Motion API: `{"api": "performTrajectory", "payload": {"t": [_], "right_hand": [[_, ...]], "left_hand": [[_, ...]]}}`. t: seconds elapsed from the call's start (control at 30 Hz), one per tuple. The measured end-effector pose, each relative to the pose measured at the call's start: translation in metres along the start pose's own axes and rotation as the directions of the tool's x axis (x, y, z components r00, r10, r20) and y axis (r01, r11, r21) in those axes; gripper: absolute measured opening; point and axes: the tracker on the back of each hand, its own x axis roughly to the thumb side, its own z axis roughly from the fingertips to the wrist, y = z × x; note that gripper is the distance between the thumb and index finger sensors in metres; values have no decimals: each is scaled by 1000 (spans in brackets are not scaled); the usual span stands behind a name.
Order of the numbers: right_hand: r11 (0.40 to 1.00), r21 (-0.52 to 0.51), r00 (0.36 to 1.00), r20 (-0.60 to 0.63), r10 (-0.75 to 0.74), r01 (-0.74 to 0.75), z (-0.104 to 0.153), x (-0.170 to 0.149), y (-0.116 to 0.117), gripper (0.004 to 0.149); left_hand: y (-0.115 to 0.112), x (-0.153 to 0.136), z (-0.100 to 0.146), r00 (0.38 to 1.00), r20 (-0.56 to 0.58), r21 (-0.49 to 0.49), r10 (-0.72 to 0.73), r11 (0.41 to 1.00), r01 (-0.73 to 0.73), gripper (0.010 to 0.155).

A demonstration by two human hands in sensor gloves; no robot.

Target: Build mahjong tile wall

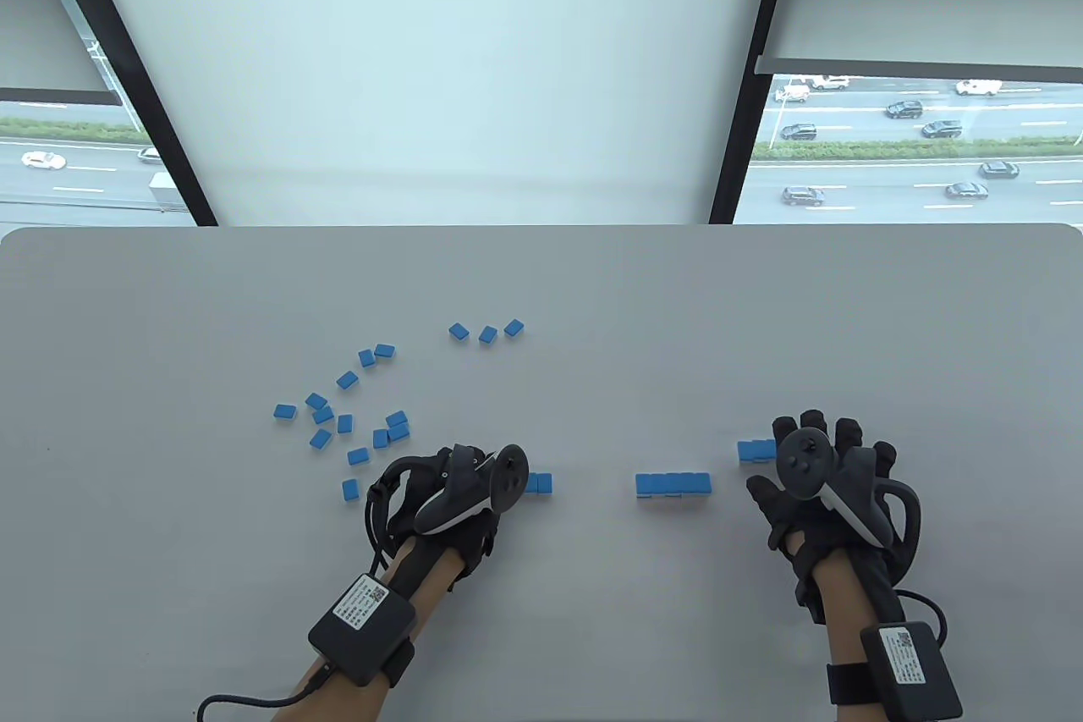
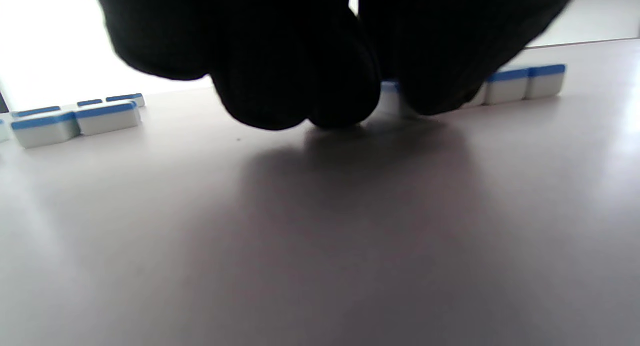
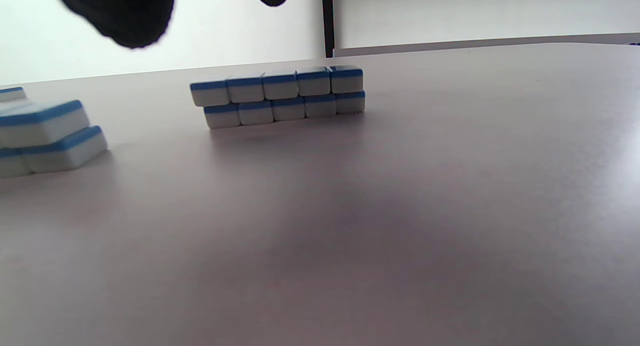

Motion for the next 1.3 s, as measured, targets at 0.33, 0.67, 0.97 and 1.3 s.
{"api": "performTrajectory", "payload": {"t": [0.33,0.67,0.97,1.3], "right_hand": [[1000,-7,1000,3,-17,17,0,-1,-1,79],[1000,-12,1000,13,-24,24,0,-1,-1,79],[999,-7,999,17,-31,31,0,-1,0,79],[1000,-3,1000,19,-23,23,0,0,1,79]], "left_hand": [[47,-62,30,987,-95,121,126,986,-114,60],[44,-131,46,934,-327,34,141,990,-138,64],[8,-150,35,886,-453,-187,103,960,-207,66],[-12,-149,28,883,-465,-252,70,945,-208,69]]}}
